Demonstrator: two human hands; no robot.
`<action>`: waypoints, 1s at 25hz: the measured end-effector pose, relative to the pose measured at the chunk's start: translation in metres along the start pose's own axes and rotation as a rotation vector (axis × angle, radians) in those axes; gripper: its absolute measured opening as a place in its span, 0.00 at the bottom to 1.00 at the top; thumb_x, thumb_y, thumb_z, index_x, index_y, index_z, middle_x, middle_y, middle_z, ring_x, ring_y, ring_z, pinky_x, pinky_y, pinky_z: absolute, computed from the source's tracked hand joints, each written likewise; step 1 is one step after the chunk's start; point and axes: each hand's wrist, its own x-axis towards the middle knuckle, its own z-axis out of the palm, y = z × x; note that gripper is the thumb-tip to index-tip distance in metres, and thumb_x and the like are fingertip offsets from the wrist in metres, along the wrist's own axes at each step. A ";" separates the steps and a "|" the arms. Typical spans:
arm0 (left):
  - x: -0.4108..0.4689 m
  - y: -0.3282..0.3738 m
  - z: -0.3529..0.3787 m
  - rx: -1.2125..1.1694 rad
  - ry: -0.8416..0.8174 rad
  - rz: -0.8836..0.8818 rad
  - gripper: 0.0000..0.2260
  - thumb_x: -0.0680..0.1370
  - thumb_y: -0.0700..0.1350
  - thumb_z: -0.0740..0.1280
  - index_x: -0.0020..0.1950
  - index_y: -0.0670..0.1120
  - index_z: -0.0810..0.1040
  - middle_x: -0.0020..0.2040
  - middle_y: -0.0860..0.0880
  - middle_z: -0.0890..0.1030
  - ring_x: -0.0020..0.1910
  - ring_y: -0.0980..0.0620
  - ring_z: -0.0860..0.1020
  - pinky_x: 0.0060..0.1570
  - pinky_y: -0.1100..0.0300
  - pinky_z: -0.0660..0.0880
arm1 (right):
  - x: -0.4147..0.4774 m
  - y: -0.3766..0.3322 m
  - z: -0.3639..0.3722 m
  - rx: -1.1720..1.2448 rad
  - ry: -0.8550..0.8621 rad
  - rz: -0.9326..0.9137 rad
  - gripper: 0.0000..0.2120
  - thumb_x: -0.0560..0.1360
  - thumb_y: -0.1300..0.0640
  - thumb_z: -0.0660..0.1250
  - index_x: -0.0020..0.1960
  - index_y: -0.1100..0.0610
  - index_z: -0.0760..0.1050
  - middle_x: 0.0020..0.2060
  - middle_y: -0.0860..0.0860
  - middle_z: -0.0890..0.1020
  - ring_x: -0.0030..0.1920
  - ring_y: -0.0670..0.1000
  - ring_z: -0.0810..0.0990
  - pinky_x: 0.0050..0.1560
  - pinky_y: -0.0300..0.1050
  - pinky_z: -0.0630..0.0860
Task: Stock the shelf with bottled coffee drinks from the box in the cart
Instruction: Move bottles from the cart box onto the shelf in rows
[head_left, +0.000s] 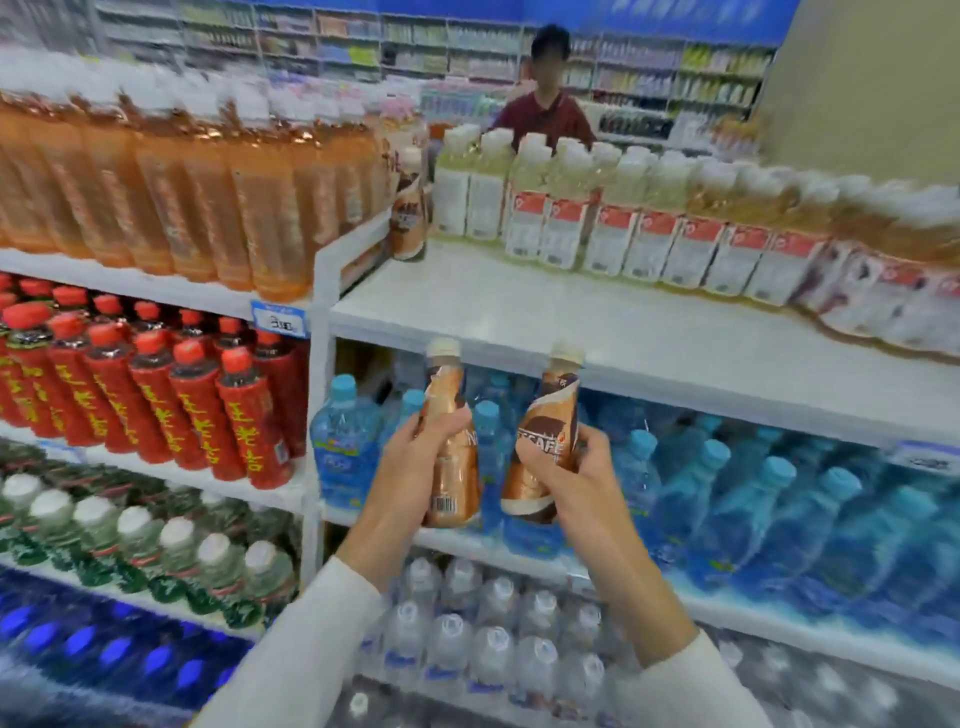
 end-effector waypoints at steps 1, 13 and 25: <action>0.012 0.009 0.021 -0.003 -0.018 0.031 0.15 0.65 0.58 0.78 0.46 0.52 0.84 0.39 0.45 0.84 0.33 0.47 0.83 0.37 0.52 0.82 | 0.013 -0.011 -0.017 0.017 0.018 -0.027 0.21 0.76 0.52 0.75 0.63 0.48 0.68 0.49 0.46 0.83 0.40 0.38 0.84 0.33 0.34 0.78; 0.125 0.075 0.135 0.309 -0.089 0.417 0.20 0.72 0.65 0.72 0.59 0.57 0.76 0.52 0.59 0.83 0.54 0.57 0.82 0.55 0.53 0.79 | 0.131 -0.097 -0.072 -0.071 0.122 -0.300 0.23 0.80 0.54 0.69 0.66 0.50 0.57 0.53 0.43 0.75 0.49 0.39 0.78 0.40 0.30 0.76; 0.146 0.047 0.112 0.563 -0.066 0.522 0.40 0.63 0.70 0.76 0.67 0.61 0.61 0.62 0.56 0.66 0.61 0.62 0.73 0.56 0.66 0.73 | 0.149 -0.059 -0.071 -0.320 0.099 -0.319 0.34 0.77 0.48 0.72 0.72 0.43 0.51 0.64 0.43 0.71 0.59 0.35 0.75 0.60 0.32 0.73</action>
